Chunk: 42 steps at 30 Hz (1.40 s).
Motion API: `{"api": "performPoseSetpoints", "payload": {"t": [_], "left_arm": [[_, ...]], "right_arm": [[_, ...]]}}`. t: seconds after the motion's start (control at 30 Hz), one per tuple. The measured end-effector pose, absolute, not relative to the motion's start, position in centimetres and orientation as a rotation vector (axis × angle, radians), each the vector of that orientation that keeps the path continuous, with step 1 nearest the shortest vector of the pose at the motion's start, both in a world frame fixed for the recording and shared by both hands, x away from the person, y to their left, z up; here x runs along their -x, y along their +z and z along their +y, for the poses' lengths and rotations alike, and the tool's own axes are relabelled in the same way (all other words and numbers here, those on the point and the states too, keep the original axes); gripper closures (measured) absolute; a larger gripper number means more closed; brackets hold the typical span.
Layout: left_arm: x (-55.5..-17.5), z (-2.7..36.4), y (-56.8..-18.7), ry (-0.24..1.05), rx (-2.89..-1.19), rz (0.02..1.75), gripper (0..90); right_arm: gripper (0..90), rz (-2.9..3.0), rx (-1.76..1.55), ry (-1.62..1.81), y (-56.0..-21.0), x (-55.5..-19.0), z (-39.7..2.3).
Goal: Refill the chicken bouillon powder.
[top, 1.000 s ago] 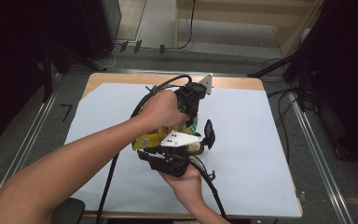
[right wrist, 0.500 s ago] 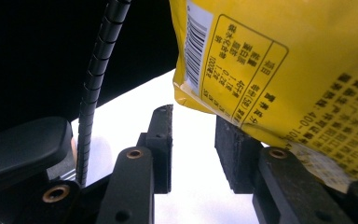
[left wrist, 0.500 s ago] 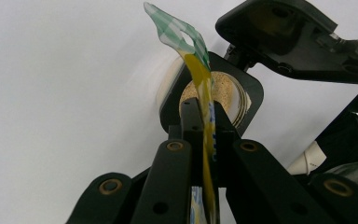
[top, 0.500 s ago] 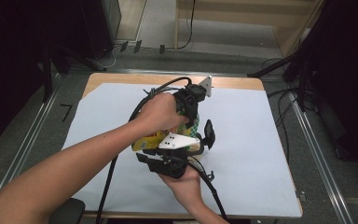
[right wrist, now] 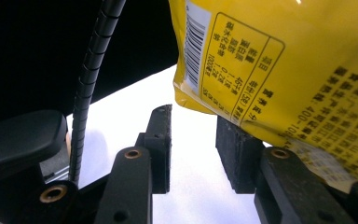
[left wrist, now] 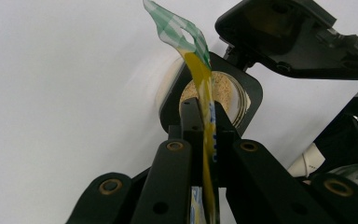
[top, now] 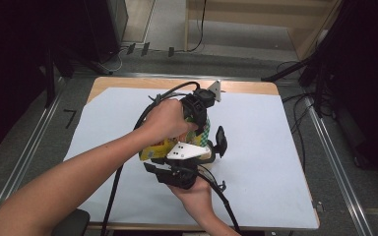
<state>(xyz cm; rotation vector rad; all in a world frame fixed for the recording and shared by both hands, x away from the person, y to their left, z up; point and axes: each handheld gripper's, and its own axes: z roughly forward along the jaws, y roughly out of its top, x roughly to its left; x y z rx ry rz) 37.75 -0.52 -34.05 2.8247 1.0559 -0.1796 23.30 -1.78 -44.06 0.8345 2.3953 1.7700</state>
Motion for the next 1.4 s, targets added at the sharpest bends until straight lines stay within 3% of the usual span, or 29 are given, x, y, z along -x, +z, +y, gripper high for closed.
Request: {"api": "performPoseSetpoints", "payload": {"t": [1.4], "left_arm": [[-36.4, 2.6, -34.4, -0.263, -2.632, 0.974, 88.3]], "right_arm": [[66.4, 2.449, -0.807, 1.703, -46.2, -23.4, -2.3]]}}
